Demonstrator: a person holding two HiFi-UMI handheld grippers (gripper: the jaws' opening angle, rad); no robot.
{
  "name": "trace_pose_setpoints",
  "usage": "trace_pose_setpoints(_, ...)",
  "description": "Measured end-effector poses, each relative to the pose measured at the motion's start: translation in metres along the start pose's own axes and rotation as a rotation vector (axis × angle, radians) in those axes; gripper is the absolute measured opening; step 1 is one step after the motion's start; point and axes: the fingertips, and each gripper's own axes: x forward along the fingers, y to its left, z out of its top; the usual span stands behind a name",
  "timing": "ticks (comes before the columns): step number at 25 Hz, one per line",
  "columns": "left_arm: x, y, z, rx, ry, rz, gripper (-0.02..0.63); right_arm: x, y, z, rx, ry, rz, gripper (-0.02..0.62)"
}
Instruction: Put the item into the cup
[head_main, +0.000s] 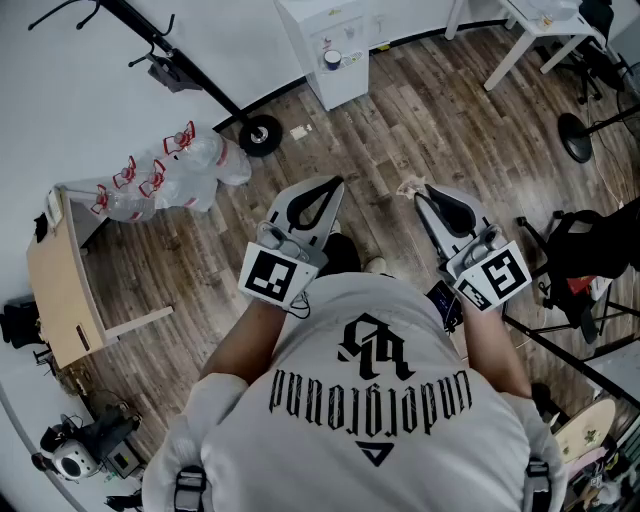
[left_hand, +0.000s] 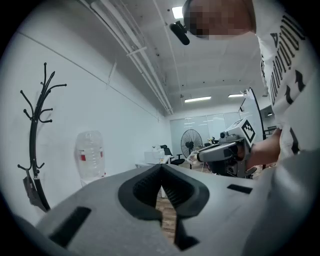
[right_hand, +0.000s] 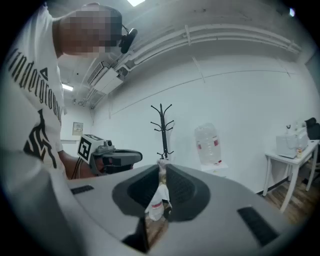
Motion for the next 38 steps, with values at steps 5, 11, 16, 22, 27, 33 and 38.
trace_pose_setpoints(5,0.003,0.020,-0.002,-0.004,-0.006,0.002,0.006,0.018,-0.007,-0.001,-0.006,0.008,-0.010,0.052)
trace_pose_setpoints(11,0.008,0.055,-0.009,-0.027,-0.009,0.011,0.006,0.050,-0.018,0.000,-0.006,0.021,-0.010,0.052)
trace_pose_setpoints(16,0.017,0.105,-0.017,-0.041,-0.015,0.029,0.006,0.096,-0.035,0.000,-0.013,0.028,-0.005,0.052)
trace_pose_setpoints(22,0.033,0.178,-0.018,-0.058,-0.002,0.015,0.006,0.168,-0.061,0.011,-0.006,0.023,-0.038,0.055)
trace_pose_setpoints(27,0.046,0.221,-0.010,-0.050,-0.007,-0.014,0.006,0.208,-0.078,0.021,0.001,0.011,-0.067,0.057)
trace_pose_setpoints(33,0.065,0.248,-0.013,-0.067,0.006,-0.038,0.006,0.237,-0.099,0.021,0.018,0.026,-0.067,0.060)
trace_pose_setpoints(38,0.085,0.271,-0.017,-0.073,0.014,0.002,0.008,0.257,-0.127,0.016,0.032,0.038,-0.042,0.061)
